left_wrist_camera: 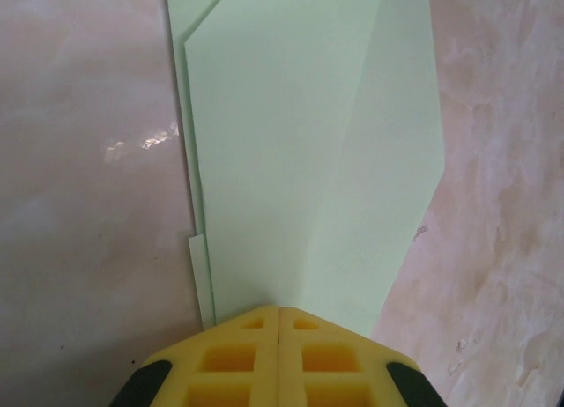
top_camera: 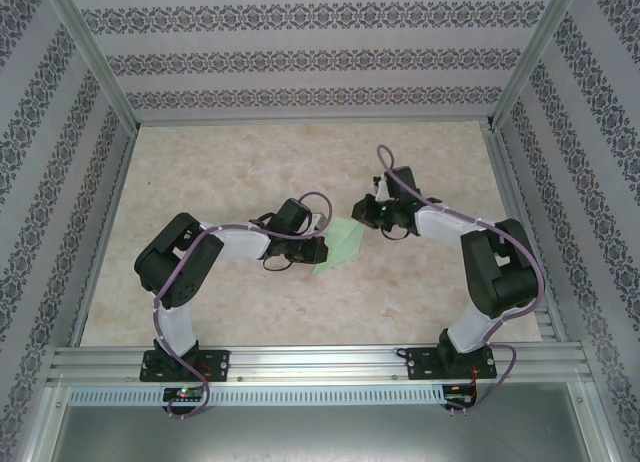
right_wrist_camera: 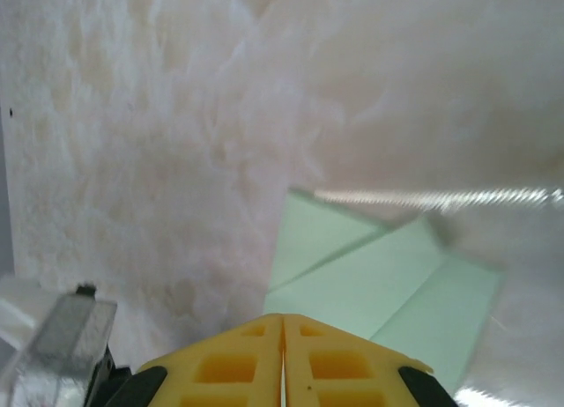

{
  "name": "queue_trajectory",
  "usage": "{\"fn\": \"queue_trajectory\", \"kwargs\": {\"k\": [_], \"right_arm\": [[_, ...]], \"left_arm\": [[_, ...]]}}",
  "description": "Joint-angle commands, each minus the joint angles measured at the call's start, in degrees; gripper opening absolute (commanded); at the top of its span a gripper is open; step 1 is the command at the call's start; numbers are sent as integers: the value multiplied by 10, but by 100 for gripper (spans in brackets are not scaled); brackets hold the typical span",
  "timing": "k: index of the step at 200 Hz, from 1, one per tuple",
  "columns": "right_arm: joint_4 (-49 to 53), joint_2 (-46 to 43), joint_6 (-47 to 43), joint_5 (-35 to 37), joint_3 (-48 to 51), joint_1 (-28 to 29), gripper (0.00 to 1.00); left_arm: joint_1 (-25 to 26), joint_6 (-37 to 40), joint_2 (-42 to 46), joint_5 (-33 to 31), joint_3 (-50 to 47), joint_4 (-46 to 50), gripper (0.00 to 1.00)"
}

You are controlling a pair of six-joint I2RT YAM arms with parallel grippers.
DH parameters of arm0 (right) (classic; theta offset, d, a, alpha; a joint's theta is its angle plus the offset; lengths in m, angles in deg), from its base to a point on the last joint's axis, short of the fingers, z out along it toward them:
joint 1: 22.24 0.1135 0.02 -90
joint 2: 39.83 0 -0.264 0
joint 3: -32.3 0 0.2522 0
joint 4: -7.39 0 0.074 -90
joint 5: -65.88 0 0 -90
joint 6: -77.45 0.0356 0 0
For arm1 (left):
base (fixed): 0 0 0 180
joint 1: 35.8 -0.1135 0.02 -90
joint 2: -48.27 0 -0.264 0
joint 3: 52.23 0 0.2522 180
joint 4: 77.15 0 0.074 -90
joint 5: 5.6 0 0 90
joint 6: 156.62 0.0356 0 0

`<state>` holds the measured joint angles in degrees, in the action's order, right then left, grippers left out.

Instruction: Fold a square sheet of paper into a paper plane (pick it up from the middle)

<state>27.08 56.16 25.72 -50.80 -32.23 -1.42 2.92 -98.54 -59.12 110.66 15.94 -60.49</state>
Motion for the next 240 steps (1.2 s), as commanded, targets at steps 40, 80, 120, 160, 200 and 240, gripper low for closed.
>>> {"fn": "queue_trajectory", "kwargs": {"k": [40, 80, 120, 160, 200, 240], "right_arm": [[-104, 62, 83, -31, 36, 67, 7], [-118, 89, 93, -44, 30, 79, 7], [-97, 106, 81, -34, 32, 79, 6], [-60, 122, 62, -18, 32, 75, 6], [-36, 133, 51, -8, 33, 70, 6], [-37, 135, 48, -4, 42, 63, 5]], "left_arm": [[10, 2, -33, -32, -27, 89, 2], [10, 0, -31, -34, -24, 91, 2], [10, 1, -28, -32, -23, 91, 2], [10, 6, -24, -33, -7, 98, 3], [10, 7, -13, -29, 8, 98, 3], [11, 1, 22, 7, 2, 52, 10]]}}
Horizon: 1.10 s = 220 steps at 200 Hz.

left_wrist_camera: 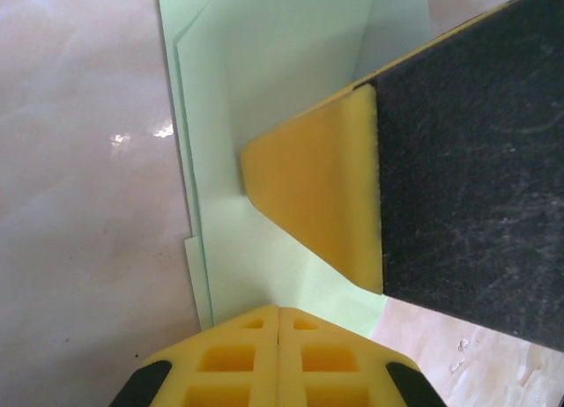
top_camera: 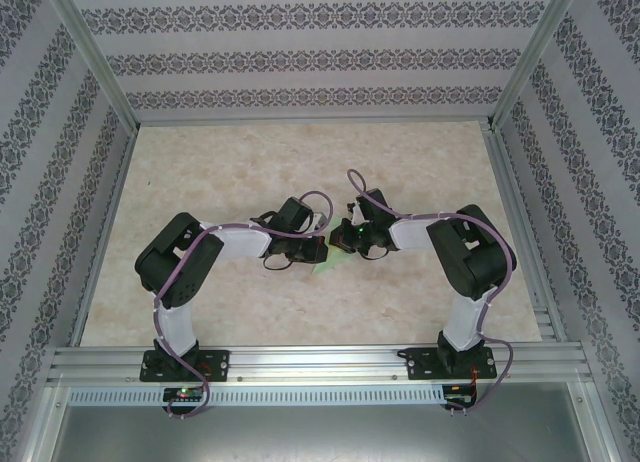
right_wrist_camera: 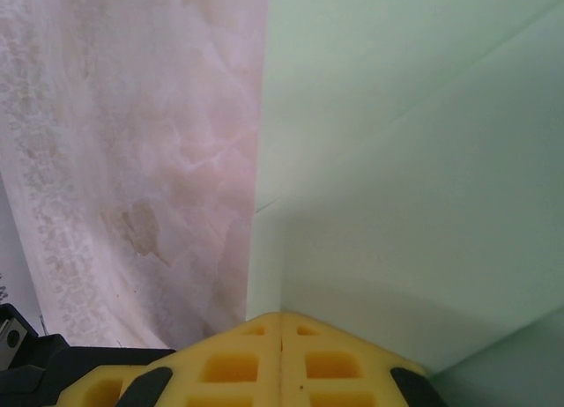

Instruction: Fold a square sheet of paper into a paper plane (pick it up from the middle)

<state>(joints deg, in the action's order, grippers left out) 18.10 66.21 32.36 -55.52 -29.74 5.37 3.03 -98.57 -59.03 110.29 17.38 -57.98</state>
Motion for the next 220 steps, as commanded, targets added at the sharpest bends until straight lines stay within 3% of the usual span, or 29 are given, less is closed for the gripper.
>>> {"fn": "queue_trajectory", "kwargs": {"k": [1, 46, 220], "right_arm": [[53, 35, -19, 43, 18, -6, 5], [54, 39, -21, 42, 18, -8, 5], [66, 51, -23, 42, 13, -8, 5]], "left_arm": [[10, 0, 23, 12, -12, 25, 10], [9, -24, 61, 63, -38, -47, 16], [10, -12, 25, 42, -65, 32, 14]]}}
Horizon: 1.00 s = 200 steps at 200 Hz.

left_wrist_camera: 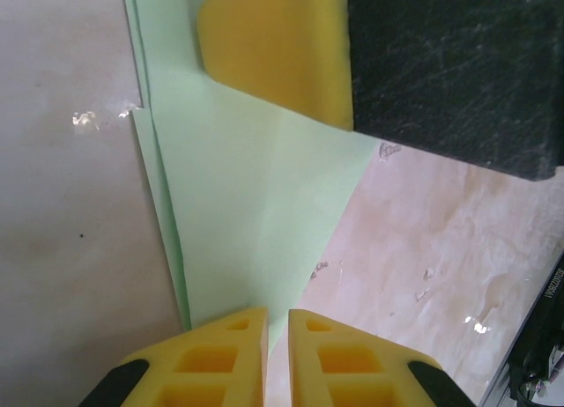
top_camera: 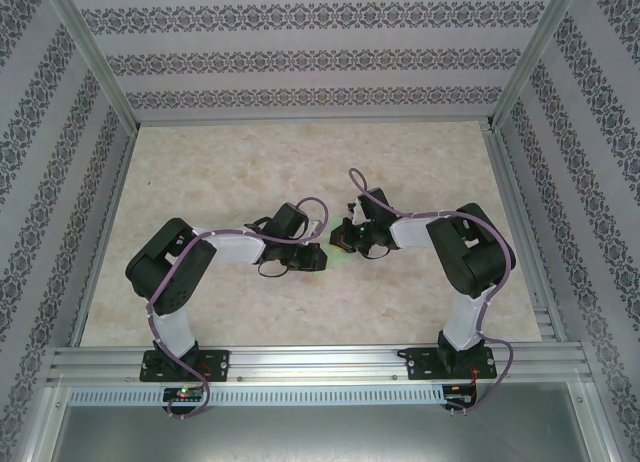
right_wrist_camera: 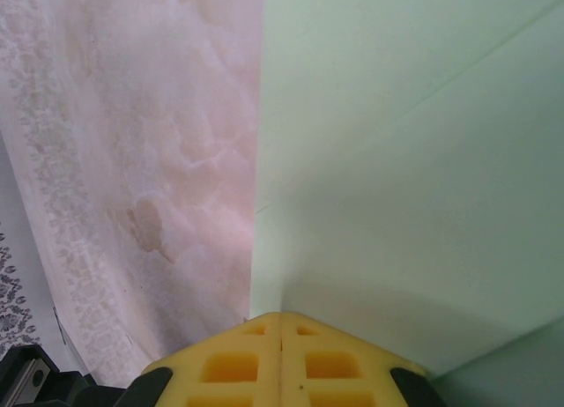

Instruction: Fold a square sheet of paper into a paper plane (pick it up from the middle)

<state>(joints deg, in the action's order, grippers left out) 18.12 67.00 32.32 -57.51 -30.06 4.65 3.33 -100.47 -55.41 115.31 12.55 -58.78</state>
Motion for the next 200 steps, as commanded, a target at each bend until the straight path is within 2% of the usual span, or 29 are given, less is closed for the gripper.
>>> {"fn": "queue_trajectory", "kwargs": {"k": [1, 53, 90, 118, 165, 200], "right_arm": [[67, 43, -22, 62, 16, -1, 5], [71, 44, -26, 64, 18, -1, 5], [75, 45, -28, 64, 19, -2, 5], [74, 47, -29, 66, 19, -2, 5], [68, 50, -26, 64, 20, -2, 5], [69, 49, -25, 63, 20, -2, 5]], "left_arm": [[6, 8, -12, -9, -17, 41, 14], [6, -3, 1, -10, -70, 36, 12], [6, 11, 50, -13, -110, 62, 9], [6, 34, 87, 2, -105, 75, 9], [6, 5, 137, -36, -80, -32, 9], [6, -6, 99, -40, -50, -63, 9]]}}
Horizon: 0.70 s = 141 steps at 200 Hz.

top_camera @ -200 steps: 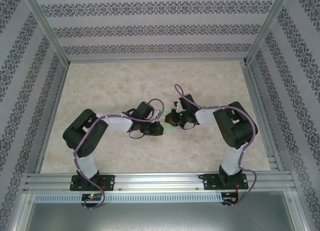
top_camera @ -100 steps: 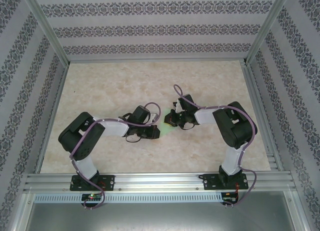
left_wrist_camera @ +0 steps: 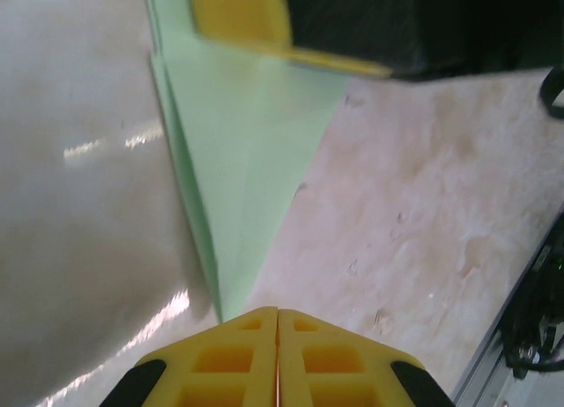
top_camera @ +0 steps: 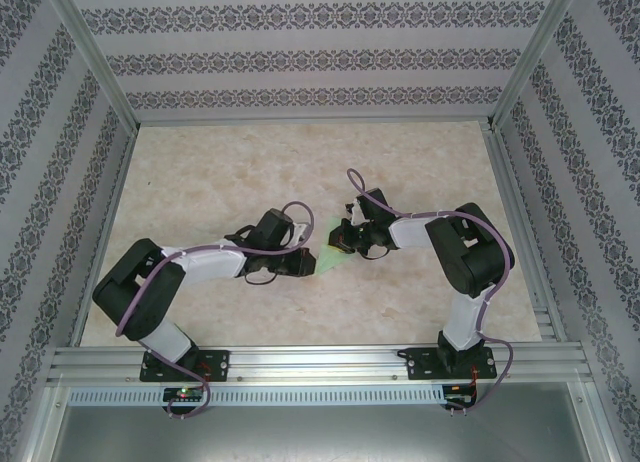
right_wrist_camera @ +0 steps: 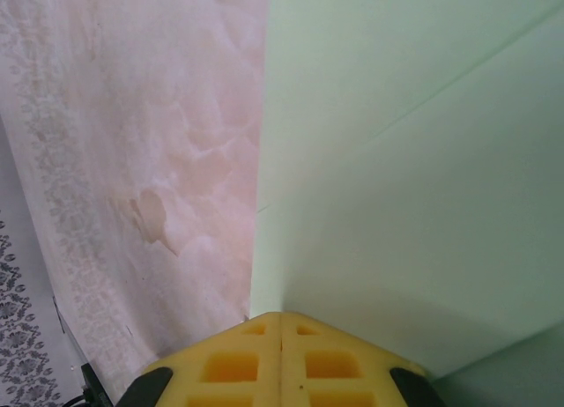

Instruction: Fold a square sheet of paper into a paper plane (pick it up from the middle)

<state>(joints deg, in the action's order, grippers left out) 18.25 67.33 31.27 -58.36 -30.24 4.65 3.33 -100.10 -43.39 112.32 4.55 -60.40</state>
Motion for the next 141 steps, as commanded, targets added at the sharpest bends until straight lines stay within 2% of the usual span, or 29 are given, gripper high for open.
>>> {"fn": "queue_trajectory", "kwargs": {"k": [1, 84, 141], "right_arm": [[67, 46, -15, 72, 22, -2, 5], [67, 45, -10, 70, 20, 1, 5], [73, 48, -12, 73, 21, 1, 5]], "left_arm": [[6, -11, -23, -10, 30, -47, 9], [6, -18, -125, -13, 87, -58, 8], [12, 22, -148, 3, 89, 21, 9]]}}
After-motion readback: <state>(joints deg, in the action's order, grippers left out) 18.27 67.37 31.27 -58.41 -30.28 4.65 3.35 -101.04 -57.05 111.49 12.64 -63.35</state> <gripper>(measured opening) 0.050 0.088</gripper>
